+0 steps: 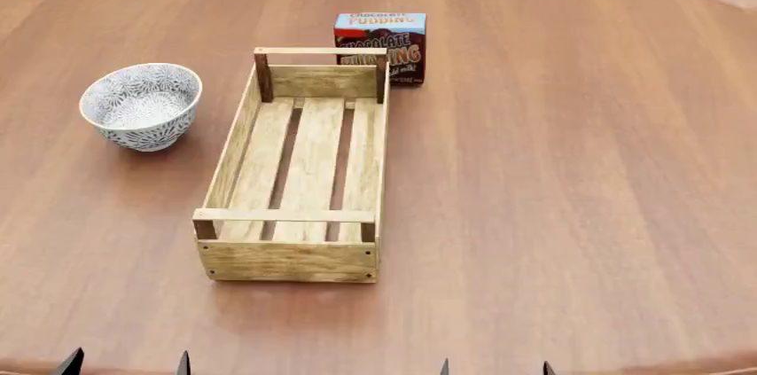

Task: Pick up the bowl on the left and put it in the tray.

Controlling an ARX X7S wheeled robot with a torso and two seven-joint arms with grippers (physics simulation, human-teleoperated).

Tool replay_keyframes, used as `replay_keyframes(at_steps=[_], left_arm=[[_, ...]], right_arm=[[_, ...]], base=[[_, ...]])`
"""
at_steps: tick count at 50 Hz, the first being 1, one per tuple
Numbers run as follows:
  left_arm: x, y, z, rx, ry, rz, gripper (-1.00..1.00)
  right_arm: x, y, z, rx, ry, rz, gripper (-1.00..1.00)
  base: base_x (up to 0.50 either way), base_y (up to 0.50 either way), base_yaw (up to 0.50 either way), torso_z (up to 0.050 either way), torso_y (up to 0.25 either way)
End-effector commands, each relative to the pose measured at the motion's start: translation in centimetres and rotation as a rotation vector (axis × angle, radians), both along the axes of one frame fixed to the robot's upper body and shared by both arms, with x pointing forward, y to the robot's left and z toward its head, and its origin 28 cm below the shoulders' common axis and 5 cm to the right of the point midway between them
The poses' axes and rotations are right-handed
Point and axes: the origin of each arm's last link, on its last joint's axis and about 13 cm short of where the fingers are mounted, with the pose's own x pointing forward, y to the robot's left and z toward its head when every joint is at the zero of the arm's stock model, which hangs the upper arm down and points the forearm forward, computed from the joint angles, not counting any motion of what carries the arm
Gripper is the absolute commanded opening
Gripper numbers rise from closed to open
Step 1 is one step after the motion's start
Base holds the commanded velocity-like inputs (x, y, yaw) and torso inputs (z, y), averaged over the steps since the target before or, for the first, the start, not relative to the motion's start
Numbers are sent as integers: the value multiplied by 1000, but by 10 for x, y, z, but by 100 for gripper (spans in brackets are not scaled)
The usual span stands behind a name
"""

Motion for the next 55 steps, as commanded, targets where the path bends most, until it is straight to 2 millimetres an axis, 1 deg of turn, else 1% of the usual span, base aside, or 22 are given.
replay_keyframes(at_steps=[1,27,55], left_arm=[[0,0,0,0,0,0,100],[0,0,2,7,2,11,100],[0,0,0,4,11,16,100]], right_arm=[[0,0,0,0,0,0,100],[-1,1,2,-10,-17,8,100],[-1,1,1,-13,-22,15,100]], base=[[0,0,0,0,0],[0,0,0,0,0],[0,492,0,0,0]])
